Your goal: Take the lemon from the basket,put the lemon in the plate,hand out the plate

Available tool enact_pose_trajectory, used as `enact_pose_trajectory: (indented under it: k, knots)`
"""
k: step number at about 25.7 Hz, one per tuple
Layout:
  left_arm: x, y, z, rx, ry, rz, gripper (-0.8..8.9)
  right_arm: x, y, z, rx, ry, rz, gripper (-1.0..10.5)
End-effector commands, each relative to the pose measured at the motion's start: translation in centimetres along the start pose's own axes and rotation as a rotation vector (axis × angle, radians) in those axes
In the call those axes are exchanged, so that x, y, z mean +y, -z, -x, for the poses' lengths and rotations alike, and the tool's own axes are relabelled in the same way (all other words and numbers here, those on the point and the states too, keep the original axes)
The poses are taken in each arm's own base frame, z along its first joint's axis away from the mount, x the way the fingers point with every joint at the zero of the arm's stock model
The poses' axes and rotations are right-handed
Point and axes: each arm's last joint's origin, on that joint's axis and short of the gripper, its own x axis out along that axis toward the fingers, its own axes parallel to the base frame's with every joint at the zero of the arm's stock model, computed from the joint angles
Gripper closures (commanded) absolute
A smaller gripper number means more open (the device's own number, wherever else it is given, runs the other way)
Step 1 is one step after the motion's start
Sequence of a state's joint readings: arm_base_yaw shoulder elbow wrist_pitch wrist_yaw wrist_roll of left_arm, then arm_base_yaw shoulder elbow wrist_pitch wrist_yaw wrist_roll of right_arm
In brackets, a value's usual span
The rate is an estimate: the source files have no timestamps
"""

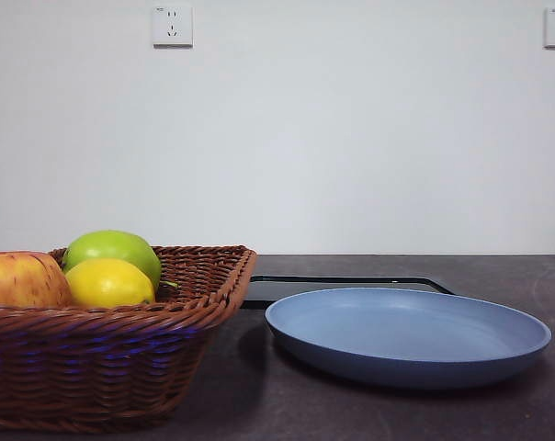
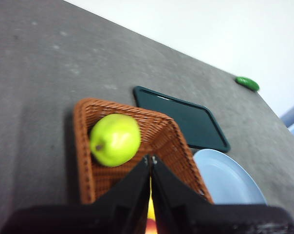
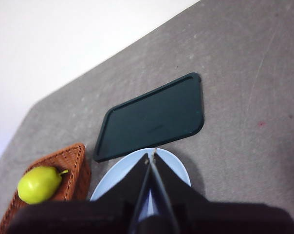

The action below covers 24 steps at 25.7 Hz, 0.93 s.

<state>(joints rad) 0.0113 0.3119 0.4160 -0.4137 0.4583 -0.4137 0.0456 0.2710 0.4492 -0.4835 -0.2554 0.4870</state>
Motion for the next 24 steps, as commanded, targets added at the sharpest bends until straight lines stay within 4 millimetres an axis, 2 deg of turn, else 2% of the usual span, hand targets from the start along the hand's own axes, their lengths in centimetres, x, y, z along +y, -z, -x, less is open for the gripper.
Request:
enact_pose_trajectory:
  k: [1,7,13,17,20,21,22,23,24]
  knots:
    - [-0.7,-1.7,-0.3,0.035,0.038,-0.078,8.06,1.0,-1.8,0.0,0.038,0.006,0.080,9.4]
    - [-2.0,-4.9,-1.4,0.159,0.100,-0.128,8.06,2.4,-4.9,-0.9,0.174,0.056,0.196,9.4]
    - [-2.9,-7.5,-3.2,0.347,0.111,-0.186,8.06,2.9,-7.1,-3.2,0.394,0.108,0.274,9.4]
    - [-3.7,-8.4,-4.7,0.484,0.135,-0.199,8.07,2.4,-7.0,-5.6,0.591,0.035,0.252,9.4]
    - [-4.0,-8.2,-5.5,0.523,0.154,-0.206,8.03,2.0,-6.6,-7.0,0.652,0.032,0.226,8.8]
    - [-4.1,-8.1,-5.6,0.528,0.161,-0.210,7.65,1.8,-6.5,-7.4,0.667,0.036,0.221,8.2]
    - [-4.2,-8.1,-5.6,0.530,0.165,-0.214,6.86,1.7,-6.4,-7.6,0.678,0.037,0.218,7.7]
    - [-4.2,-8.1,-5.6,0.528,0.161,-0.218,5.65,1.6,-6.3,-8.0,0.692,0.039,0.215,7.0]
    - [-4.2,-8.1,-5.7,0.526,0.151,-0.220,5.11,1.5,-6.2,-8.3,0.701,0.043,0.211,6.7]
